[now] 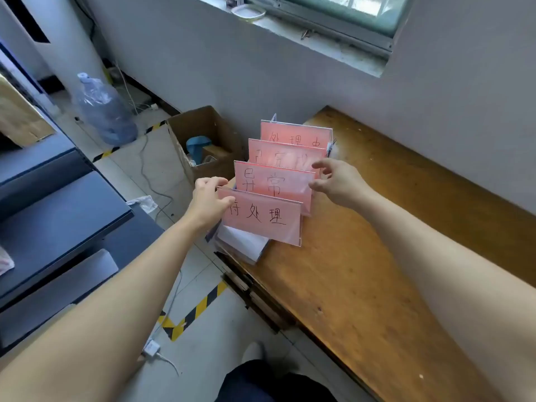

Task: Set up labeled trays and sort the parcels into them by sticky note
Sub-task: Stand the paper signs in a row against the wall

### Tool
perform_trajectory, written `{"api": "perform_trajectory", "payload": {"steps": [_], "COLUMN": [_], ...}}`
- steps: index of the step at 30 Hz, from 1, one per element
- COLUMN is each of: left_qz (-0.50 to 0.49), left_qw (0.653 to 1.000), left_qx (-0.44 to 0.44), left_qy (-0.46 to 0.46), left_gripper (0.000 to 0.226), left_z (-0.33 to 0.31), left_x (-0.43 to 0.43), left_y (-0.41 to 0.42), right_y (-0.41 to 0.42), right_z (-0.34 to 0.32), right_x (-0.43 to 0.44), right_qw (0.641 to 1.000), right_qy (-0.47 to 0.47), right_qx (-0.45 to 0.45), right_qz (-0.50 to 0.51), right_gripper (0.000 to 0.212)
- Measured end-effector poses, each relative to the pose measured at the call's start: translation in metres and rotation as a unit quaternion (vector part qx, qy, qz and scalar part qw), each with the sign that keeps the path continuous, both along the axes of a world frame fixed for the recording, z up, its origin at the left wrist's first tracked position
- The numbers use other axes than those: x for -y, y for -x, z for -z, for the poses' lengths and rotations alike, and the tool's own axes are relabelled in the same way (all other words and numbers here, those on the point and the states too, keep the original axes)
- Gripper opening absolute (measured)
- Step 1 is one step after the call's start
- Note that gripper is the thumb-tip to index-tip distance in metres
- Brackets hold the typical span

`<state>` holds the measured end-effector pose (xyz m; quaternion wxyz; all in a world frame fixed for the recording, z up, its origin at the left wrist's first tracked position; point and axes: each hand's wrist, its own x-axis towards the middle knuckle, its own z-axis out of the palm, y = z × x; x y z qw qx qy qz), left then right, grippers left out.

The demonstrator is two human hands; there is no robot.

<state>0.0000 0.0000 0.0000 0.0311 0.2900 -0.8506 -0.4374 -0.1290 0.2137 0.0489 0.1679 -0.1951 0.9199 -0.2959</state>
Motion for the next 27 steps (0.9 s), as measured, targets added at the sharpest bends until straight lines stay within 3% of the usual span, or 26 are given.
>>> {"api": "perform_trajectory", "payload": {"steps": [5, 13, 19, 27], "left_qz": [0.01, 0.003, -0.051, 0.012], "left_qw": [0.995, 0.988, 0.979, 0.981], "left_qx": [0.043, 0.037, -0.006, -0.052], "left_qy": [-0.085, -0.147, -0.195, -0.187], "left_gripper": [0.047, 0.017, 0.014, 0.013], "left_z": [0.019, 0.019, 0.014, -0.026], "left_x": [0.02, 0.039, 0.037, 0.01], "left_y": [0.015, 0.021, 0.019, 0.032], "right_y": [0.017, 0.031, 0.026, 0.018], "right_z": [0.018, 0.042, 0.04, -0.005], "right_x": [0.012, 0.025, 0.026, -0.026], "right_qw": [0.996, 0.967, 0.957, 0.942], "right_qy": [0.006, 0.116, 0.144, 0.206], "right_qx": [0.062, 0.136, 0.1, 0.044], "right_qz": [0.057, 0.179, 0.232, 0.261], "right_gripper": [0.044, 0.033, 0.018, 0.01]}}
